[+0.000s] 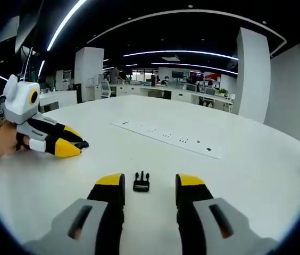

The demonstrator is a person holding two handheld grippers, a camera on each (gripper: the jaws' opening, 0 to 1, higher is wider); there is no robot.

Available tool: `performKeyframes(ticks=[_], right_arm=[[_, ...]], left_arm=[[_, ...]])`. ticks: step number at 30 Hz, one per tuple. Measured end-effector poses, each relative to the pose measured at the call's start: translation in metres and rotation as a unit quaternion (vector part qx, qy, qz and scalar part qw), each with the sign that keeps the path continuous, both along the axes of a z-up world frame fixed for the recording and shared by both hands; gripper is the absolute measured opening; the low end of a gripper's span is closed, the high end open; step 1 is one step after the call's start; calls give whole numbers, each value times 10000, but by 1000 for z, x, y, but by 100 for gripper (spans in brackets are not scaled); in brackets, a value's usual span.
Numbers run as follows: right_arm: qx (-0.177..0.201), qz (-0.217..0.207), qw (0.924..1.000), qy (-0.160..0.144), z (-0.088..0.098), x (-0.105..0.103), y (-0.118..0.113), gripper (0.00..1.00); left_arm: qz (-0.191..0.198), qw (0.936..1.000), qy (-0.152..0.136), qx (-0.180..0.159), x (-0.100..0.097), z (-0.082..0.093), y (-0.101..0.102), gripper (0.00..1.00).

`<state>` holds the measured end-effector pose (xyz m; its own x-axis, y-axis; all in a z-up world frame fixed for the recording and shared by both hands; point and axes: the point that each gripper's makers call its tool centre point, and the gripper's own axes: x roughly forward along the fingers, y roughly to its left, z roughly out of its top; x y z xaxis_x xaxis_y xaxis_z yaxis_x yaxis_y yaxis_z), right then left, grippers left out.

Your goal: Snap the two parts of the plastic buckle together until the buckle closes and remains connected.

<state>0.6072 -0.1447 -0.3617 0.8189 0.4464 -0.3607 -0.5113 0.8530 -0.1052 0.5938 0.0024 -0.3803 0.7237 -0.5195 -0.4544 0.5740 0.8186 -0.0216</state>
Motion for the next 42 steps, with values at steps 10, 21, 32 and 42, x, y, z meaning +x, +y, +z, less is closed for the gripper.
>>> performKeyframes(ticks=[10, 21, 32, 42], right_arm=[[-29, 20, 10000, 36, -2, -2, 0, 35], [-189, 130, 9995, 219, -11, -2, 4, 28], [-143, 6, 9994, 314, -11, 1, 4, 17], [-105, 45, 9993, 343, -11, 1, 10, 19]], left_arm=[[-72, 10000, 30, -41, 3, 1, 2, 19], [-91, 9999, 38, -73, -11, 1, 4, 18], [-68, 10000, -1, -31, -21, 0, 5, 16], [-34, 10000, -36, 2, -21, -1, 5, 14]])
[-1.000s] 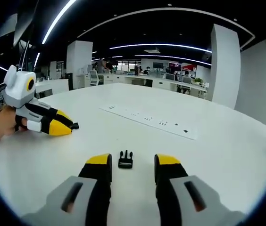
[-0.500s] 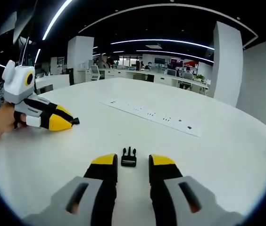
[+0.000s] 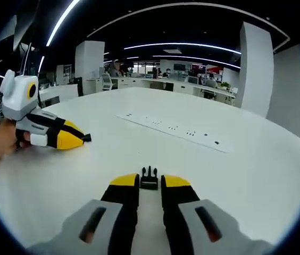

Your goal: Snap the two parts of the plastic buckle together until the buckle closes and remains connected.

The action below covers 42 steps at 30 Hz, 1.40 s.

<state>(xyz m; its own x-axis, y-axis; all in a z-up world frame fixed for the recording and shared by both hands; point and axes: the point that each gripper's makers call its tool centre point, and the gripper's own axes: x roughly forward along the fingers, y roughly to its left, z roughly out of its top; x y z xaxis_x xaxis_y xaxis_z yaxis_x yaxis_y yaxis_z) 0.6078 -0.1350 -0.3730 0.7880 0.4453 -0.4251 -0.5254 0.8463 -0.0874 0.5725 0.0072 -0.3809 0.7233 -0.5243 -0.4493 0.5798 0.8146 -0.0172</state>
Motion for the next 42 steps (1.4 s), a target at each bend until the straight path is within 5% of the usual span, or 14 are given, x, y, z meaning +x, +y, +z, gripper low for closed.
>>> performKeyframes(ticks=[5, 42], right_arm=[[47, 99, 9999, 57, -1, -4, 7, 13], [43, 19, 10000, 8, -2, -3, 4, 12]], left_arm=[[-42, 10000, -32, 8, -2, 0, -2, 13], [-215, 9997, 35, -81, 4, 0, -6, 12]])
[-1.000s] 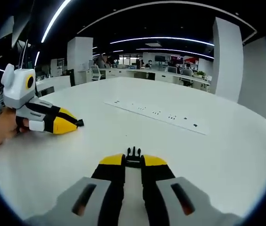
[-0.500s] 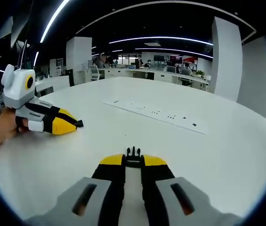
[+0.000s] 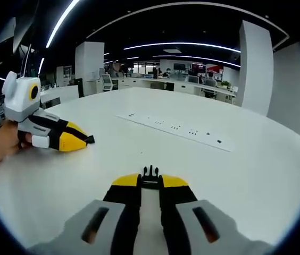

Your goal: Snap the two parts of the plastic buckle together until the buckle closes and remains connected.

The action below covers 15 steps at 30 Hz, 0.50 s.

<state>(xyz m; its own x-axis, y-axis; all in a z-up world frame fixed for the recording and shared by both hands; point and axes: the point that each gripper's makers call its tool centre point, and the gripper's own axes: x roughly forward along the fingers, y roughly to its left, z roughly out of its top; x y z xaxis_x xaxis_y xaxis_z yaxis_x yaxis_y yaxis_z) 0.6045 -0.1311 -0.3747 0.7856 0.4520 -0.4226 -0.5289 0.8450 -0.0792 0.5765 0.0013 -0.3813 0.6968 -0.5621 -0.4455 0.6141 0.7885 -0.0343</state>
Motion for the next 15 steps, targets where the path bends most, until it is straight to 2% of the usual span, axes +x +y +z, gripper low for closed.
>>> performKeyframes(ticks=[12, 14, 15], right_arm=[[18, 23, 10000, 5, 0, -1, 2, 12], [15, 26, 10000, 6, 0, -1, 2, 12], [14, 23, 10000, 4, 0, -2, 2, 12]], left_arm=[[-42, 10000, 32, 0, 1, -1, 3, 12], [-83, 9999, 65, -36, 1, -1, 5, 11], [-228, 9997, 77, -63, 0, 0, 3, 11]])
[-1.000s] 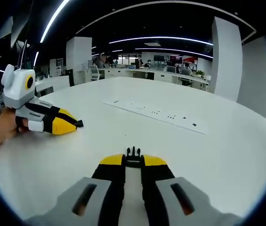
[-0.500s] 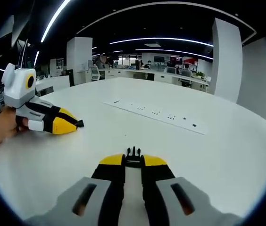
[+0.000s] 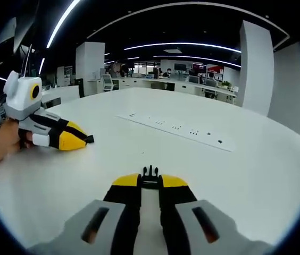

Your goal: Snap the two parts of the plastic buckle together until the buckle closes and remains connected.

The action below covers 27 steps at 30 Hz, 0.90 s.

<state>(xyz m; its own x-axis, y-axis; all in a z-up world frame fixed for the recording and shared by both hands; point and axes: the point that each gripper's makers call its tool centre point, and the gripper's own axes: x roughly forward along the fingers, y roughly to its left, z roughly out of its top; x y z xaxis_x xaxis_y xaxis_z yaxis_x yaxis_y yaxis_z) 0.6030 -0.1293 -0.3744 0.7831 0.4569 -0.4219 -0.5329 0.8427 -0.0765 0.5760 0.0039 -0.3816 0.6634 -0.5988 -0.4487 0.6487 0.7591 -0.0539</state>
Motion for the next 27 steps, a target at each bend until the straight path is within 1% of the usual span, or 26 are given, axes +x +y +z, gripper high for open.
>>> performKeyframes(ticks=[3, 6, 8, 12, 14, 18, 21, 25, 27], right_arm=[[-55, 10, 10000, -37, 1, 0, 0, 12], [-74, 4, 10000, -27, 1, -2, 0, 11], [-92, -109, 9999, 13, 2, -2, -3, 11], [88, -266, 9996, -61, 16, -2, -5, 11], [116, -297, 9994, -108, 22, -2, -5, 11], [71, -366, 9992, -151, 27, -1, -7, 11], [84, -379, 9991, -186, 31, -1, -9, 11], [131, -438, 9985, -315, 40, 0, -12, 11], [145, -451, 9983, -329, 41, 0, -13, 11]], left_arm=[[8, 10000, -7, 31, 0, 1, 1, 11], [-35, 10000, -50, -4, 2, 7, 0, 11], [-40, 9999, -116, 33, 2, 10, 0, 11], [-39, 9999, -136, 37, 0, 18, 0, 11], [-32, 9999, -148, 78, -1, 22, 3, 11], [33, 9999, -168, -11, 1, 31, 10, 11], [76, 9998, -155, -42, 3, 32, 13, 11], [42, 9998, -90, -164, 4, 37, 16, 11], [61, 9998, -78, -191, 3, 37, 15, 11]])
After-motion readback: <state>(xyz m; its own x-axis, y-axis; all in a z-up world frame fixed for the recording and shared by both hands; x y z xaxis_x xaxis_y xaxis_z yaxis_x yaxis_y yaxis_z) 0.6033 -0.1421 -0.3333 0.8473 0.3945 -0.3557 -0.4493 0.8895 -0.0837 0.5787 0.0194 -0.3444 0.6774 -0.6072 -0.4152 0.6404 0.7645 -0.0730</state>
